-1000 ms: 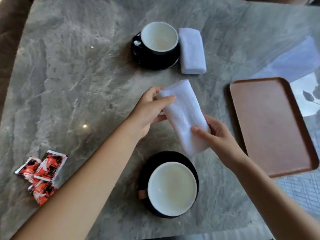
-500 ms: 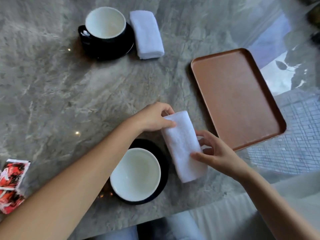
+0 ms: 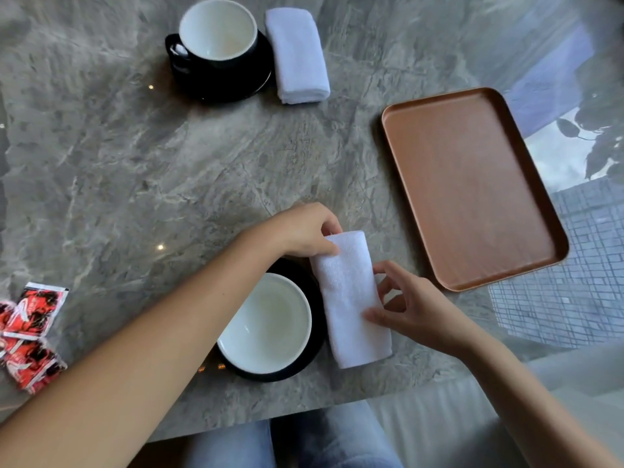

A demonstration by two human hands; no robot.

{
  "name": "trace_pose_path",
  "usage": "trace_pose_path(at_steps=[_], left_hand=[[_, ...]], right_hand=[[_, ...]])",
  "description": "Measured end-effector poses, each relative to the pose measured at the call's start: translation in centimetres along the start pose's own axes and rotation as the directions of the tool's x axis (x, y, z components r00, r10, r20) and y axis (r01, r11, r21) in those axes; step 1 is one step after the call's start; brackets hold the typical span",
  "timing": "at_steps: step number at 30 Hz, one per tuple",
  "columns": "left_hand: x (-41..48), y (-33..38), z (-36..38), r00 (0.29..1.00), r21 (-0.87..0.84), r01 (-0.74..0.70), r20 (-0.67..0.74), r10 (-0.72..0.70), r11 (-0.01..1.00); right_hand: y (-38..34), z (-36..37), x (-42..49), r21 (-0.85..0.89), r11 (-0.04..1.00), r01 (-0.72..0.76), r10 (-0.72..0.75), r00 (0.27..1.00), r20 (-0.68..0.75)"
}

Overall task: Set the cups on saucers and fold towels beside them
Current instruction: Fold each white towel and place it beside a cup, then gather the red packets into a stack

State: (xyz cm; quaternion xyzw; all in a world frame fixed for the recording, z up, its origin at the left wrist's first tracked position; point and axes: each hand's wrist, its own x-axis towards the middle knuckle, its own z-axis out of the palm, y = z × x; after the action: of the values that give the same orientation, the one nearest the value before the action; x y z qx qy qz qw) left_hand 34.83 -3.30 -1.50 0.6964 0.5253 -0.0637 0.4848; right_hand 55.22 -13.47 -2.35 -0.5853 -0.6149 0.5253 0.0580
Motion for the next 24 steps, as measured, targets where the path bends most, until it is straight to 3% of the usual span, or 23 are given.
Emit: trace_pose_path(at_steps=[4,6,8,10,13,16,20,24], left_hand=[[-0.4,-0.5,-0.5,0.998,-0.134,0.008,0.06,0.0,0.991],[-0.8,-0.7,-1.0,0.998,-0.188,0.022,0.062,-0.01,0.982],[-1.6,-1.3,-1.5,0.999,-0.209,0.003,-0.035,-0.011,0.978],[-2.9,-2.0,-1.9,0.972,-0.245,-0.062,-0.233,0.003,0.968],[-5.0,-3.5,-2.1,0.882,-0.244,-0.093,-0.471,-0.033,0.965],[-7.1,-6.0,-2.2,0.79,-0.171,0.023,-0.6,-0.123,0.985],[-10.6,-10.6,-1.7,0.661,-0.121,0.189,-0.718,-0.217,0.974],[-15.6,-15.4,0.2,0.521,-0.229,0.279,-0.779,-0.347,0.933]], right_hand=[[-0.2,0.0,0.3,-0.045,0.999,-0.019,0.021,0.999,0.048],[-0.5,-0.4,0.6,-0.036,0.999,-0.003,0.003,1.0,-0.006],[-1.2,-0.6,1.4,-0.044,0.998,0.055,-0.061,0.985,-0.162],[-2.5,-0.7,2.6,-0.167,0.978,0.125,-0.165,0.953,-0.253],[-5.6,0.2,4.8,-0.41,0.896,0.173,-0.267,0.946,-0.184],[-9.3,1.8,6.9,-0.563,0.795,0.225,-0.325,0.942,-0.083],[-13.5,4.1,9.5,-0.636,0.708,0.307,-0.372,0.927,0.033],[-16.8,7.0,11.7,-0.647,0.639,0.415,-0.437,0.889,0.138]])
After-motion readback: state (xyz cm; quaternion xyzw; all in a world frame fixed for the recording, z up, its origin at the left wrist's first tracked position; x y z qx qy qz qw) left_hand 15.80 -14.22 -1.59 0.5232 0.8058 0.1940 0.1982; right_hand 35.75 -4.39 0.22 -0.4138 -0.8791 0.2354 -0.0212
